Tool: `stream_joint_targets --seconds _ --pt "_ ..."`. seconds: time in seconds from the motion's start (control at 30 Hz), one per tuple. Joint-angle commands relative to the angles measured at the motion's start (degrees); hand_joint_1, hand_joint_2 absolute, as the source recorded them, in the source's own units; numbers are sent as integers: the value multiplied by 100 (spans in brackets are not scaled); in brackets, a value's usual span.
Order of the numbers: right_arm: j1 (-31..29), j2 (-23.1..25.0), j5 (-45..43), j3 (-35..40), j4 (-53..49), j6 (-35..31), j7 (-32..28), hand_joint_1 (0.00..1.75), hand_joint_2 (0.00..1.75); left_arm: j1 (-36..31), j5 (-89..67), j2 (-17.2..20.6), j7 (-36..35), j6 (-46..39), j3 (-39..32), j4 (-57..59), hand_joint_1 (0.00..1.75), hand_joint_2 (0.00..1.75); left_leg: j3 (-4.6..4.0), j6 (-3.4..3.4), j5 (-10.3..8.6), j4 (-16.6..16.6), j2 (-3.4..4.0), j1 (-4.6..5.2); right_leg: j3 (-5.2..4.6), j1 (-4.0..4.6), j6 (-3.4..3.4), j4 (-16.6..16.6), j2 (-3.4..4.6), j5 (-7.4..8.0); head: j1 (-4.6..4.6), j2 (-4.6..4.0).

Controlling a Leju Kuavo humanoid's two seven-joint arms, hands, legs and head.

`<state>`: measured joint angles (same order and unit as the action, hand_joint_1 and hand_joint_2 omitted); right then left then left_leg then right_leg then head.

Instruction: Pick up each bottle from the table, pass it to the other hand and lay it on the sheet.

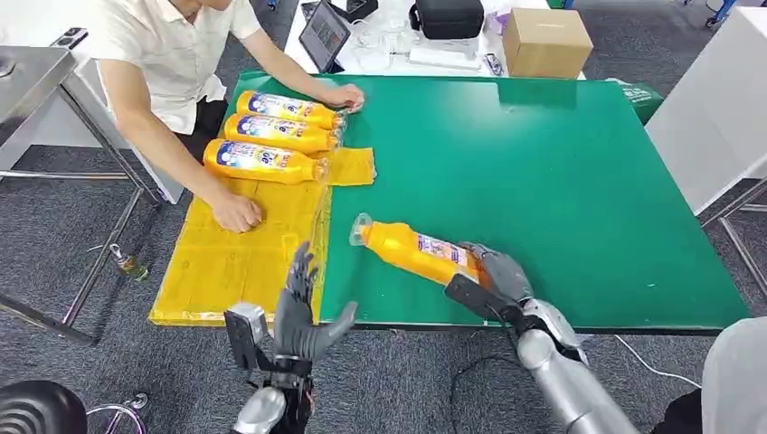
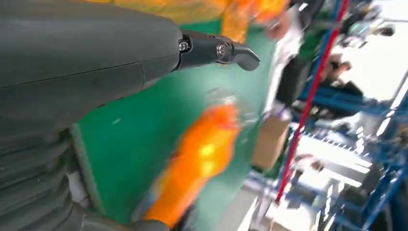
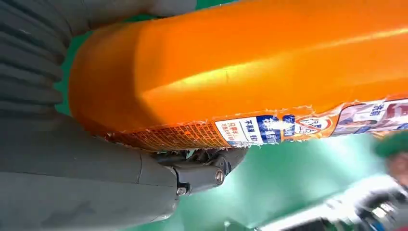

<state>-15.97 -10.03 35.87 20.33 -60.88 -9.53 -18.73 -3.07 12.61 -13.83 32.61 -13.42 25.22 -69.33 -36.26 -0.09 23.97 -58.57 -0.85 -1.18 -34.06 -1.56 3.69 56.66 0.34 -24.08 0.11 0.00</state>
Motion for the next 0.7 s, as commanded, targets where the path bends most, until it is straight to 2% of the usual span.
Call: stream_joint_targets --seconds 0.03,0.23,0.33,0.4,0.43,0.53,0.7 --pt "9 297 -81 154 -640 -302 12 175 175 102 245 248 -104 196 314 -127 0 175 25 4 13 2 23 -3 17 8 -23 -1 13 -7 4 0" --pt "11 545 -627 468 -430 109 -400 175 175 18 799 322 -600 735 462 -130 0 175 16 5 5 5 15 -4 12 8 -14 -5 7 -2 4 0" --pt "-5 592 -704 664 -464 196 -405 175 175 -87 499 300 -283 456 505 -53 0 175 33 6 12 8 33 -6 25 11 -23 -8 22 -4 4 0" --pt "-11 582 -688 895 -420 267 -350 175 175 -225 -403 276 141 -497 651 -38 0 175 27 6 10 6 24 -5 21 10 -22 -4 14 -6 2 0" --pt "-15 579 -640 1008 -368 296 -346 175 175 -268 -514 235 178 -634 677 -56 0 175 15 4 4 4 11 -4 12 7 -16 -2 2 -5 2 0" --pt "-8 636 -594 1339 -219 344 -633 175 175 -352 17 152 -170 -315 653 -102 0 175 21 7 7 3 11 -6 20 10 -18 -4 1 -6 2 0" --pt "20 583 -517 1668 -253 396 -734 175 175 -450 343 132 -249 -187 617 -5 0 175 25 8 7 5 13 -5 23 10 -19 -7 3 -5 2 0"
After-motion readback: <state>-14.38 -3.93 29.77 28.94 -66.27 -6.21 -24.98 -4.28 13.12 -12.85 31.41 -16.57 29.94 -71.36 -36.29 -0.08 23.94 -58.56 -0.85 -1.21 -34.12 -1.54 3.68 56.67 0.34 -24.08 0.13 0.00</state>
